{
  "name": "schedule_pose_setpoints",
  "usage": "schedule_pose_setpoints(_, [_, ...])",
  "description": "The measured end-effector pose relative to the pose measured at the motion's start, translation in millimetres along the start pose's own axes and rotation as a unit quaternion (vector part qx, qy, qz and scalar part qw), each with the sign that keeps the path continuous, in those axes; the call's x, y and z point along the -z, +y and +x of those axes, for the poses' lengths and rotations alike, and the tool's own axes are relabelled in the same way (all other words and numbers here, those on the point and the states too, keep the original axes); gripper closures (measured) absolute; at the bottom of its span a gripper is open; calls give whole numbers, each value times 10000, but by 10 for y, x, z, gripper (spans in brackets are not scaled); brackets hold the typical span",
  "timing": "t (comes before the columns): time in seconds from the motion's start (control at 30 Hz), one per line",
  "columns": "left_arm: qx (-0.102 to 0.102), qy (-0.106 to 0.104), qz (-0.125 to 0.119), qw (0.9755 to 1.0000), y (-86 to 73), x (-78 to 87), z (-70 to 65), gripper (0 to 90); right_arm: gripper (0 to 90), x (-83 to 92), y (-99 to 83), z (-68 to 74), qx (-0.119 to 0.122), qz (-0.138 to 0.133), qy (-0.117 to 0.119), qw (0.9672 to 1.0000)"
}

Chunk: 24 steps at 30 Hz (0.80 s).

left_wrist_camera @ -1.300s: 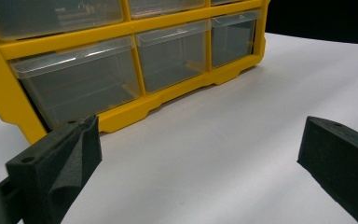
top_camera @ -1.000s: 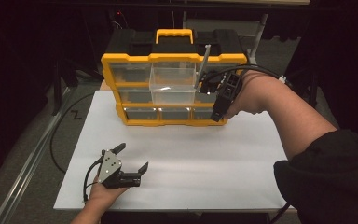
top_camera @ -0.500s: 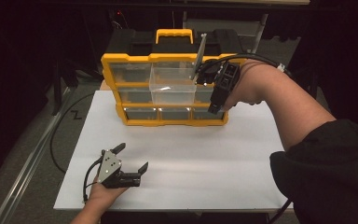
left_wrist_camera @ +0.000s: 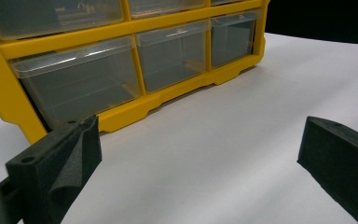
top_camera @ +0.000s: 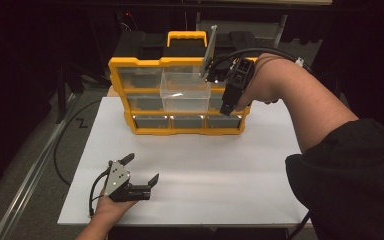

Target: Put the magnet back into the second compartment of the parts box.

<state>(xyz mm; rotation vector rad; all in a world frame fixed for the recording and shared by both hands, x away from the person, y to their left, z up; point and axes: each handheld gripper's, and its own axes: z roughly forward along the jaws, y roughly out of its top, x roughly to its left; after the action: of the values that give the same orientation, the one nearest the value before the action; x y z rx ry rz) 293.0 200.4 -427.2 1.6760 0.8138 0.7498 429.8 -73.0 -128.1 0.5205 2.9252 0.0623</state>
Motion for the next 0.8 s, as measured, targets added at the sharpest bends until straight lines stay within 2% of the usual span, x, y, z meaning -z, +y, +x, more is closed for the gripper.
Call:
schedule_pose_setpoints(0.3, [13,-5,-5,10000,0,5,3,1,648,76,93,-27,46,11,-28,10000])
schedule_pose_setpoints(0.8, [12,-7,-13,10000,-2,6,7,1,648,185,241,-47,104,-124,-68,9998])
